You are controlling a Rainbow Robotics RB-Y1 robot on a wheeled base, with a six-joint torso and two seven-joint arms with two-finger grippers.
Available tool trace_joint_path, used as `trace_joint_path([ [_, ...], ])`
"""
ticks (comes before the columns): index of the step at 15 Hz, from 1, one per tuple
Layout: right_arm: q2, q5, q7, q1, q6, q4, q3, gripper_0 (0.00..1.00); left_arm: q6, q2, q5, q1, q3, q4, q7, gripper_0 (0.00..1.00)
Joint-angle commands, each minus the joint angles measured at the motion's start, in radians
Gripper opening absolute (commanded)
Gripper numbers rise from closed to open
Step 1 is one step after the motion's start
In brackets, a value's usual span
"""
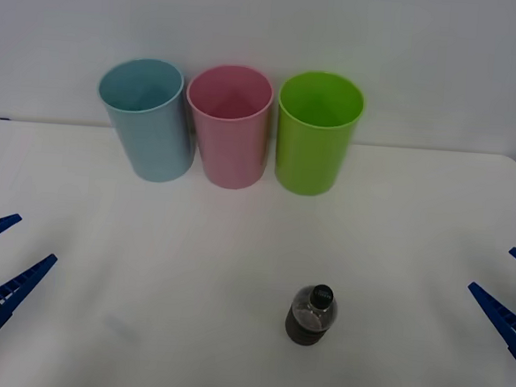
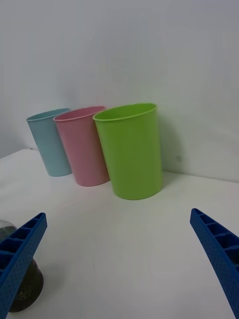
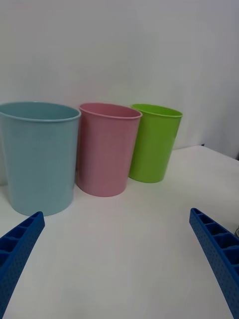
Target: Grasp the object on the table and drop it into the matching bin: aluminum can to the light blue bin, PET bottle to the pink bin.
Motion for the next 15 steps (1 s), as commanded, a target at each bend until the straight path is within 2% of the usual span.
trace_joint_path([
  [1, 0.0, 0.0, 0.0, 0.0, 0.0, 0.0, 0.0, 1.0, 0.0, 0.0, 0.0, 0.0, 0.0, 0.0, 0.0, 1.0],
  [5, -0.007, 0.006, -0.008, 0.028, -0.018, -0.006, -0.004, 1.0, 0.0, 0.0, 0.0, 0.0, 0.0, 0.0, 0.0, 1.0],
  [8, -0.045, 0.005, 0.0, 0.074, -0.038, -0.006, 0.016, 1.0, 0.0, 0.0, 0.0, 0.0, 0.0, 0.0, 0.0, 1.0],
  [12, -0.099, 0.003, 0.018, 0.134, -0.081, -0.005, 0.088, 1.0, 0.0, 0.0, 0.0, 0.0, 0.0, 0.0, 0.0, 1.0],
  [15, -0.1, 0.005, 0.067, 0.143, -0.094, -0.005, 0.128, 1.0, 0.0, 0.0, 0.0, 0.0, 0.0, 0.0, 0.0, 1.0],
])
